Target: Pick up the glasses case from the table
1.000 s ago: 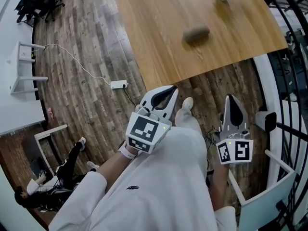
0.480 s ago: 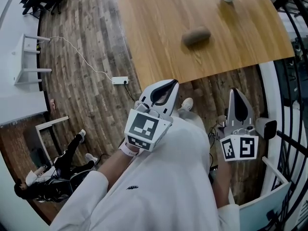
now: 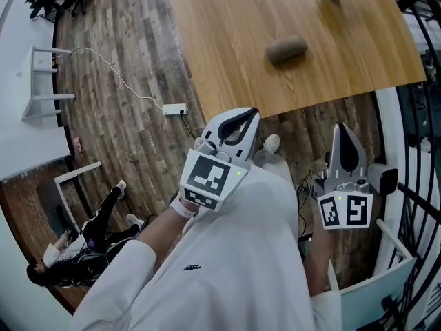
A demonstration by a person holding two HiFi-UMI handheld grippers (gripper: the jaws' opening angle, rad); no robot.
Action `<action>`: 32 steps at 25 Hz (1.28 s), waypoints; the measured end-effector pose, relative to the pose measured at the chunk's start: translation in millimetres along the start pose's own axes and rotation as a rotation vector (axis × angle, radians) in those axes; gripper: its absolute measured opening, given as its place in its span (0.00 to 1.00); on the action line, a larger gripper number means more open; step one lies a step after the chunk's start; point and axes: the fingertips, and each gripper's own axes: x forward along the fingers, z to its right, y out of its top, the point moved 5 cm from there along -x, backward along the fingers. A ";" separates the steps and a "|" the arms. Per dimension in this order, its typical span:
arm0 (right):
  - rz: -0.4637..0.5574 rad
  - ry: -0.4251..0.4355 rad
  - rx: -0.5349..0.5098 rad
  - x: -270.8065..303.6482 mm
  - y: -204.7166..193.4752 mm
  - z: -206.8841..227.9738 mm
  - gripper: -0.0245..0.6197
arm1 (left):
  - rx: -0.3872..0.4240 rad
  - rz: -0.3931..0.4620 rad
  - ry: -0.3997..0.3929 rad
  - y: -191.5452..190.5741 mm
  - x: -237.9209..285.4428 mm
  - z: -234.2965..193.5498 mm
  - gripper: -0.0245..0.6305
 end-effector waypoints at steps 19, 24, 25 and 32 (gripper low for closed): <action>-0.005 -0.060 0.017 37.8 -4.5 12.1 0.05 | 0.031 0.003 -0.011 18.4 38.1 -30.6 0.05; -0.043 -0.054 0.016 56.1 -18.3 22.9 0.05 | 0.022 0.004 -0.010 15.4 57.7 -43.2 0.05; -0.049 -0.053 0.015 60.3 -20.3 26.1 0.05 | 0.026 0.002 -0.013 14.9 63.5 -44.9 0.05; -0.076 -0.065 0.040 86.8 -36.8 46.4 0.05 | 0.038 -0.044 -0.015 1.4 104.9 -62.2 0.05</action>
